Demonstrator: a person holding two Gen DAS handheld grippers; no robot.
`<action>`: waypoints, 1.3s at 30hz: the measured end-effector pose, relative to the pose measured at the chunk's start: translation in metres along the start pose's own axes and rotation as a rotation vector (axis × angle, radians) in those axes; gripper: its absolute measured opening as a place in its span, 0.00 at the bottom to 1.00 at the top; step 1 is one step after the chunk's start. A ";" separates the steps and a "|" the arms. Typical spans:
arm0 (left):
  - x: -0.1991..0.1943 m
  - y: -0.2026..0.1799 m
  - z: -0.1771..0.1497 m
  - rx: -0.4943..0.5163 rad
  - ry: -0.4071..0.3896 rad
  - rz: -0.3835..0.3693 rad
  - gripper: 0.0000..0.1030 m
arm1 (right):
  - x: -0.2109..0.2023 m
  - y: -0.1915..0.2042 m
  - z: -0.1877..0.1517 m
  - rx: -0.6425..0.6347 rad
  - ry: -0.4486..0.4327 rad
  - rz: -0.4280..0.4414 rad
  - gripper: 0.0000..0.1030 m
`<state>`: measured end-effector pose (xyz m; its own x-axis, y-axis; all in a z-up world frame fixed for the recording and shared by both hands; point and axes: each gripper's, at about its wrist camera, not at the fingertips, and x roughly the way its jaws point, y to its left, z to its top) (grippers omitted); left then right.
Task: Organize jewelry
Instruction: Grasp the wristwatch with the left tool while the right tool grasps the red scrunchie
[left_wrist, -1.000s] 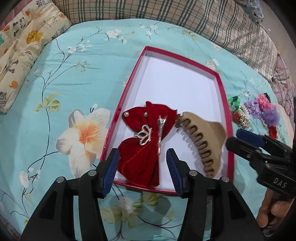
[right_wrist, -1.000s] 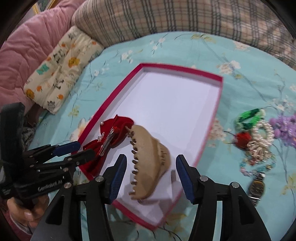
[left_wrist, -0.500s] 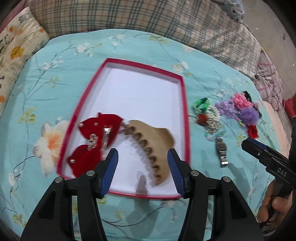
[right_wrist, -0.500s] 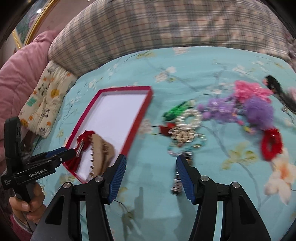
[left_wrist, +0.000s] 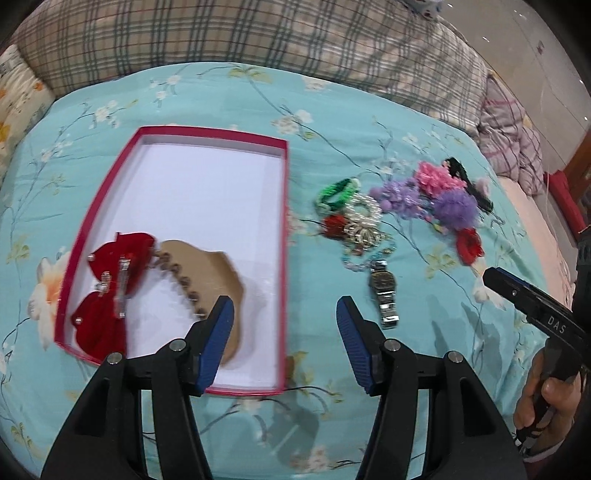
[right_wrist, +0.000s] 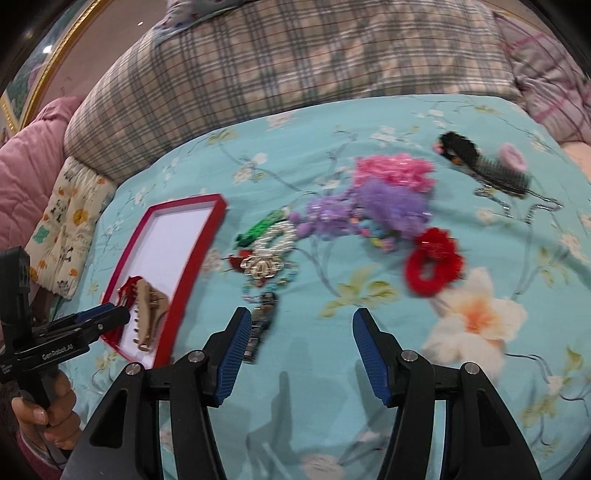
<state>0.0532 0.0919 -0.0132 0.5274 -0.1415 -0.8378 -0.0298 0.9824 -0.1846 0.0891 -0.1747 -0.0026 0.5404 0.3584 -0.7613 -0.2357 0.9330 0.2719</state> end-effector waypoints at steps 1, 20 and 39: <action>0.001 -0.004 -0.001 0.006 0.003 -0.003 0.55 | -0.001 -0.005 0.000 0.005 -0.002 -0.007 0.57; 0.043 -0.058 0.000 0.047 0.084 -0.072 0.55 | 0.001 -0.079 0.004 0.104 -0.008 -0.099 0.58; 0.119 -0.079 0.002 0.016 0.184 -0.126 0.55 | 0.054 -0.107 0.027 0.124 0.046 -0.138 0.58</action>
<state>0.1194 -0.0026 -0.0972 0.3624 -0.2813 -0.8886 0.0406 0.9572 -0.2864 0.1655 -0.2540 -0.0571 0.5229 0.2271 -0.8215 -0.0589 0.9712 0.2310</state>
